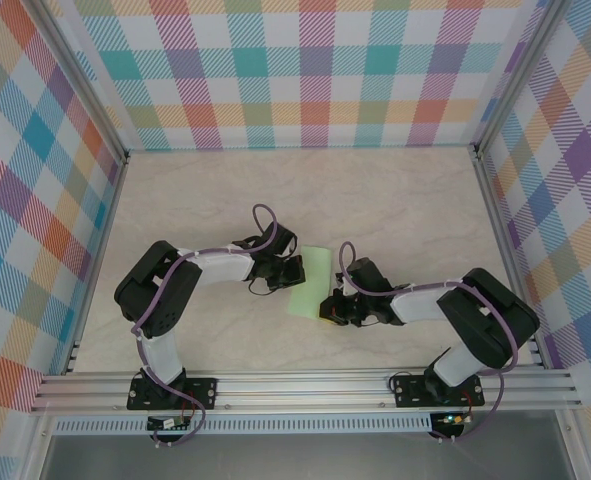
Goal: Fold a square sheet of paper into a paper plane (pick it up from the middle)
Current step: Fold the square sheet of paper in half at the center of the table.
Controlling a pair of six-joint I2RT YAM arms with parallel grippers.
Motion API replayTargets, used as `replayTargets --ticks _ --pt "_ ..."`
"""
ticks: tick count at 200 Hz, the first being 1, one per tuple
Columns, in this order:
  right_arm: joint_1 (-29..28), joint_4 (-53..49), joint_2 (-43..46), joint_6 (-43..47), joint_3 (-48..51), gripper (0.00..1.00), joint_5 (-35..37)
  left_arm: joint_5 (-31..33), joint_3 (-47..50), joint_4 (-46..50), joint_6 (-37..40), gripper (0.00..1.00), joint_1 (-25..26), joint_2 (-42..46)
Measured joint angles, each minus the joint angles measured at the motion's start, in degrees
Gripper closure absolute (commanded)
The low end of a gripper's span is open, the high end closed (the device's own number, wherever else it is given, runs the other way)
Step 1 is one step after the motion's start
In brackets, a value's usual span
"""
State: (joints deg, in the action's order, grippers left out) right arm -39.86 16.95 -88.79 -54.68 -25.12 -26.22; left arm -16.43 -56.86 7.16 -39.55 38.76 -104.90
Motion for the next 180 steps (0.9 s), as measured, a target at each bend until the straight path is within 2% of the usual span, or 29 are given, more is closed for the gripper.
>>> replayTargets --ticks 38,65,98,127,180 --pt "0.0 -0.4 0.5 0.1 0.0 0.95 0.3 0.0 0.0 0.1 0.2 1.0 0.0 0.0" --pt "0.5 -5.4 3.8 1.3 -0.5 0.94 1.5 0.1 -0.1 0.2 0.2 1.0 0.0 0.0" --pt "3.2 -8.3 6.0 3.1 -5.3 0.94 1.4 0.1 -0.1 0.2 0.2 1.0 0.0 0.0" --pt "5.5 -5.9 2.7 3.7 -9.2 0.94 0.3 0.2 -0.1 0.2 0.2 1.0 0.1 0.0" --pt "7.0 -3.9 -5.4 4.2 -8.6 0.95 -0.8 0.2 -0.1 0.2 0.2 1.0 0.1 0.0"
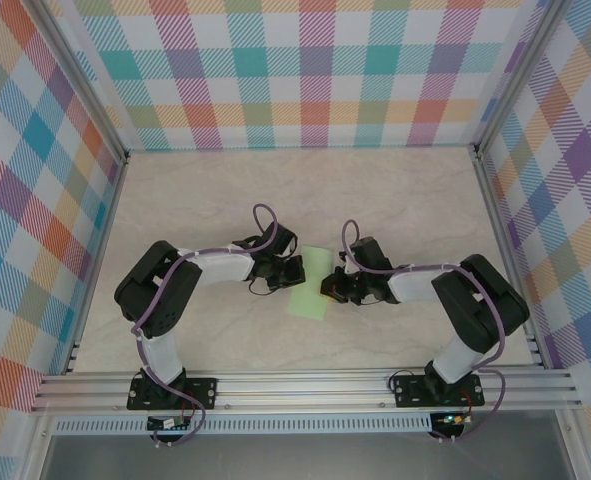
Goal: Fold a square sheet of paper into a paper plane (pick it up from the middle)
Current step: Fold the square sheet of paper in half at the center of the table.
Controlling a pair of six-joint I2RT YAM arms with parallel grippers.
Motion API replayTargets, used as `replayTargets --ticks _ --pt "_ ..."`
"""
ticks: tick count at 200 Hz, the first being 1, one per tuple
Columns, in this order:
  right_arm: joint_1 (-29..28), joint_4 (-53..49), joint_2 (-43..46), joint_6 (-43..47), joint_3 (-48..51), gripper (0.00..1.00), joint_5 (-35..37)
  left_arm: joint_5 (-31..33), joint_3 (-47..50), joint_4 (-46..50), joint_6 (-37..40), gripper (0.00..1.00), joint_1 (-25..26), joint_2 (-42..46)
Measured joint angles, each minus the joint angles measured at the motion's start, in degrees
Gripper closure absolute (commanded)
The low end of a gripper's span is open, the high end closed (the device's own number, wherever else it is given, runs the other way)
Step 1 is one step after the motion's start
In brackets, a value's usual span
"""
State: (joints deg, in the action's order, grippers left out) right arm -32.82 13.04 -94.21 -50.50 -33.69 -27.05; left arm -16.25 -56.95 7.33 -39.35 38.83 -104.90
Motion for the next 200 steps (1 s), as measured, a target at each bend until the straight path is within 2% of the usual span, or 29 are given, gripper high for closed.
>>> replayTargets --ticks 66,127,200 --pt "0.2 0.4 0.0 0.4 1.0 0.94 -0.1 0.1 0.0 0.0 0.2 1.0 0.0 0.0" --pt "2.5 -0.6 0.2 1.6 -3.2 0.95 -0.6 0.3 0.0 0.0 0.4 1.0 0.1 0.0" --pt "3.9 1.1 -4.4 1.9 -3.0 0.96 -1.4 0.4 0.0 0.1 0.5 1.0 0.1 0.0"
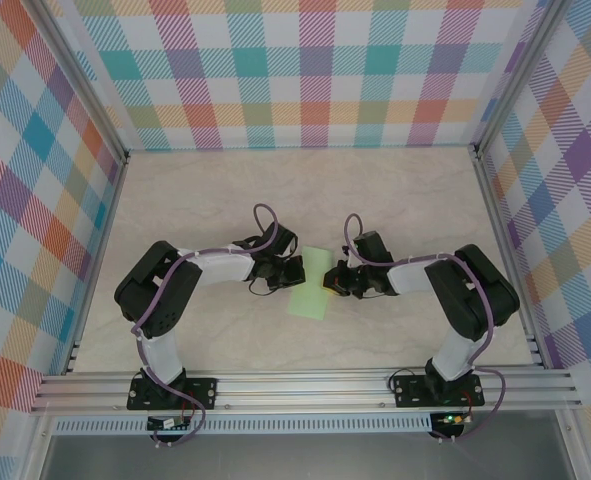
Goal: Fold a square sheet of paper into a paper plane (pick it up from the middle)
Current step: Fold the square sheet of paper in half at the center of the table.
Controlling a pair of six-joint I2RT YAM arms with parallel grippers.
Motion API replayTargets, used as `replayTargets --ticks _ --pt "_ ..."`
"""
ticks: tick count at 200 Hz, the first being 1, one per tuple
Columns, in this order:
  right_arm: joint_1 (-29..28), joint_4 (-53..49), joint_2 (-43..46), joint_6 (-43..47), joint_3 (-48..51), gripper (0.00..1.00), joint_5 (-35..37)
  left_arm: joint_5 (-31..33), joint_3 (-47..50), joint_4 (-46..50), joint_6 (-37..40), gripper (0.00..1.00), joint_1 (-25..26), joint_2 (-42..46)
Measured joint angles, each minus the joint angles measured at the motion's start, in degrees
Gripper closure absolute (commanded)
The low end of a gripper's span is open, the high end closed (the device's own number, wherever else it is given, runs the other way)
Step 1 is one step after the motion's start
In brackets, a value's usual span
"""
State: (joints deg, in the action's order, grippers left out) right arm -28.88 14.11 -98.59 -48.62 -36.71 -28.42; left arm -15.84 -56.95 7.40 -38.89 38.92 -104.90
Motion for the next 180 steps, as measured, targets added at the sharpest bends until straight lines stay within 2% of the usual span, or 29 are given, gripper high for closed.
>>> replayTargets --ticks 87,180 --pt "1.4 -2.0 1.5 1.0 -3.3 0.95 -0.6 0.0 0.0 0.0 0.2 1.0 0.0 0.0" --pt "3.4 -3.0 -2.9 3.1 -4.6 0.95 -1.0 0.0 0.0 0.0 0.7 1.0 0.0 0.0"
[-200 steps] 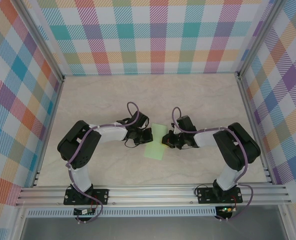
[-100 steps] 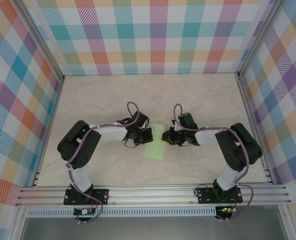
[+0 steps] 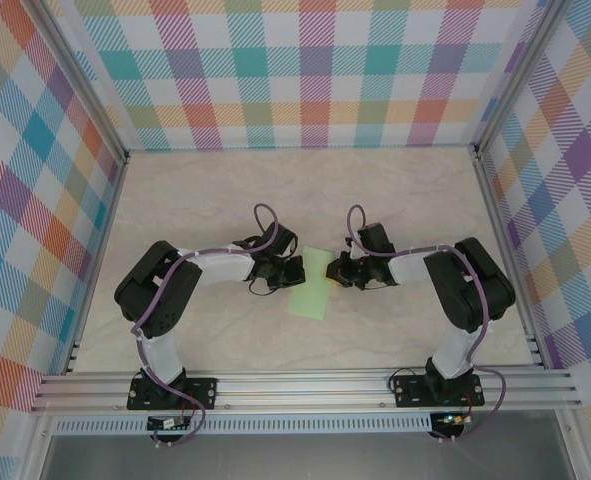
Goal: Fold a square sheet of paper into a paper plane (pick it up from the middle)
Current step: Fold the square sheet of paper in half at the center of the table.
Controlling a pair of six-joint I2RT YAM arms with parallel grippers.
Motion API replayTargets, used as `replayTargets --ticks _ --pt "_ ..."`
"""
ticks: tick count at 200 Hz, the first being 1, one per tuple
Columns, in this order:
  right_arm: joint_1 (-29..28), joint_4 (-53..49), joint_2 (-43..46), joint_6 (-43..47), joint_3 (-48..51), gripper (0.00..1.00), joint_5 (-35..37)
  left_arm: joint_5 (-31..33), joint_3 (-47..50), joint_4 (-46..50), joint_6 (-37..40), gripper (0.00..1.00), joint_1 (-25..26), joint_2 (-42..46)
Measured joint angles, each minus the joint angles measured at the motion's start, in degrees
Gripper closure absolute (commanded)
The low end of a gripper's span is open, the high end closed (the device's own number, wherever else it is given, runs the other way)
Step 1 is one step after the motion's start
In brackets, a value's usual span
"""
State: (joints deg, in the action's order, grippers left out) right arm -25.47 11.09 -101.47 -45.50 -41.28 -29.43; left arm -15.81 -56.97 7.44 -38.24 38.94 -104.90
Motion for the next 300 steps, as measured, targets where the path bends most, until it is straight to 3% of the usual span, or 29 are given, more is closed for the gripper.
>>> replayTargets --ticks 54,300 --pt "0.4 -4.9 1.2 1.5 -3.5 0.94 -0.3 0.0 0.0 0.0 0.2 1.0 0.0 0.0" --pt "4.1 -8.1 -5.7 3.1 -10.5 0.96 -0.2 0.2 0.0 0.1 0.2 1.0 0.0 0.0"
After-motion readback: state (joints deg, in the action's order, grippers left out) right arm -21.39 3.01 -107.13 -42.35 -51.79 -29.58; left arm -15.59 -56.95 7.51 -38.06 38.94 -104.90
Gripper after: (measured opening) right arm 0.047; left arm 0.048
